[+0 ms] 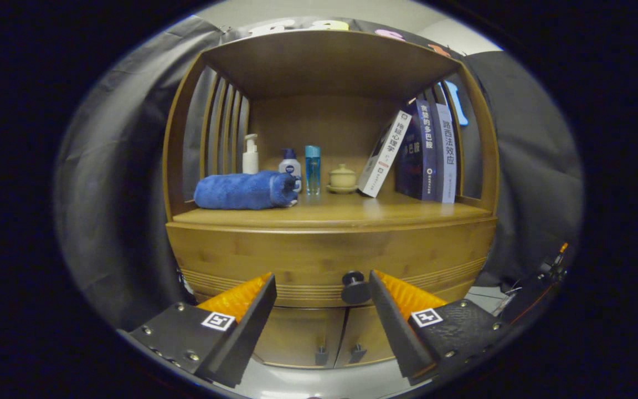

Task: Pull open the drawer, take out the items inside it, and place them on the countertop above the cabinet.

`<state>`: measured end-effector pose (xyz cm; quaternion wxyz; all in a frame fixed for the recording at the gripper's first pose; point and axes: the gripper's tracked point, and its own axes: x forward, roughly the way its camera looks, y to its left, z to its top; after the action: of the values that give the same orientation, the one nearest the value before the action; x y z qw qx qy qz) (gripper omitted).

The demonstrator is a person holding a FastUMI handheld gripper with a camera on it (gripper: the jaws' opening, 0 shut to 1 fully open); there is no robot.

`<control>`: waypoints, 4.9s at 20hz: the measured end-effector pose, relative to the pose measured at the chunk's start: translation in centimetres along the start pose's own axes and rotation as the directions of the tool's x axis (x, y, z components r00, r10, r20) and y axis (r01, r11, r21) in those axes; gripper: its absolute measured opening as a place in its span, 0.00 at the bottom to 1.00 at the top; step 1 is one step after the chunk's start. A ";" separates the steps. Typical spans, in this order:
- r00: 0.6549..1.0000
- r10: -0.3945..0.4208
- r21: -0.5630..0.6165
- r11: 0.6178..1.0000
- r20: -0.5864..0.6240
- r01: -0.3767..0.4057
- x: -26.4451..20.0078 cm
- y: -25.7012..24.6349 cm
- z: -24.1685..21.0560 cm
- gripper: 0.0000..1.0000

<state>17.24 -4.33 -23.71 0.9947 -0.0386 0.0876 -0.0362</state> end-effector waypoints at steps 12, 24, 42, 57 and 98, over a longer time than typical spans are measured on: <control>1.000 -0.023 0.014 1.000 0.012 0.022 5.6 -3.2 -3.5 0.44; 1.000 -0.027 0.034 0.999 -0.010 0.028 0.0 -3.6 -4.6 0.28; 0.998 -0.008 0.022 1.000 -0.064 0.009 -11.5 -5.1 -7.3 0.37; 0.998 -0.029 0.003 1.000 -0.048 0.029 -9.5 -7.9 6.1 0.96; 0.596 0.003 -0.010 1.000 -0.803 -0.018 -0.1 -4.9 -4.4 0.40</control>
<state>16.03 -9.47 -27.58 0.8490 -0.0260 0.5259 -0.0430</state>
